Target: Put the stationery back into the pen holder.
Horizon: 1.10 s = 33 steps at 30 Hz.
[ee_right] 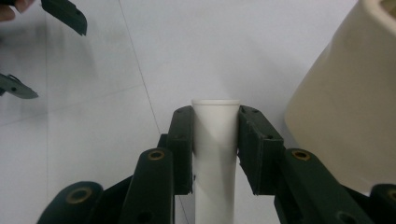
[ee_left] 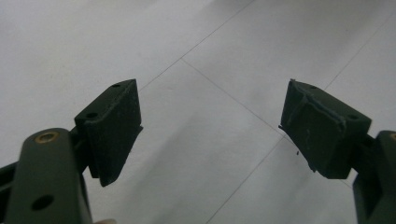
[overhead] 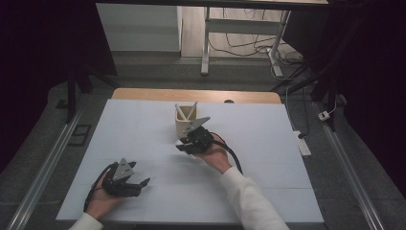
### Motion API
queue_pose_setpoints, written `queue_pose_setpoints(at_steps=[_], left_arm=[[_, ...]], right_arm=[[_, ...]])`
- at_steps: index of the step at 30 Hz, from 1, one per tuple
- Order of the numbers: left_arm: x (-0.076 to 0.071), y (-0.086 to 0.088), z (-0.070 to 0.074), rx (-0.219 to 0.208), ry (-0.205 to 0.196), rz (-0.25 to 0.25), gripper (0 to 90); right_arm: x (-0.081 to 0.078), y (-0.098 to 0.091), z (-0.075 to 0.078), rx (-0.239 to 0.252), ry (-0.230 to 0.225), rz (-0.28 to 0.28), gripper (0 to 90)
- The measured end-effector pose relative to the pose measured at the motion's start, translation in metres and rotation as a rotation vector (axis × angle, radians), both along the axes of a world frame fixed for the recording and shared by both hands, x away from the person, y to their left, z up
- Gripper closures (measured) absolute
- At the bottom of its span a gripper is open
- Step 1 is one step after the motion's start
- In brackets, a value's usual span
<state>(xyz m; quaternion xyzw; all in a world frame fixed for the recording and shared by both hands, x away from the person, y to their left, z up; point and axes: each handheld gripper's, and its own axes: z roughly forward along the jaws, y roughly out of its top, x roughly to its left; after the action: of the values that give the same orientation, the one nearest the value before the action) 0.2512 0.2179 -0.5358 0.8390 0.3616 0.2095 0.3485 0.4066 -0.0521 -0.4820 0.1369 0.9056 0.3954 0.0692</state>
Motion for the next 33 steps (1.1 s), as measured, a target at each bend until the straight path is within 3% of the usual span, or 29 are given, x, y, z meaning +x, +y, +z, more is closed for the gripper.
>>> queue_pose_setpoints(at_steps=[33], left_arm=[[-0.001, 0.000, 0.001, -0.008, -0.007, 0.002, 20.3]], right_arm=[[-0.015, -0.045, 0.052, 0.304, -0.142, -0.116, 66.4]])
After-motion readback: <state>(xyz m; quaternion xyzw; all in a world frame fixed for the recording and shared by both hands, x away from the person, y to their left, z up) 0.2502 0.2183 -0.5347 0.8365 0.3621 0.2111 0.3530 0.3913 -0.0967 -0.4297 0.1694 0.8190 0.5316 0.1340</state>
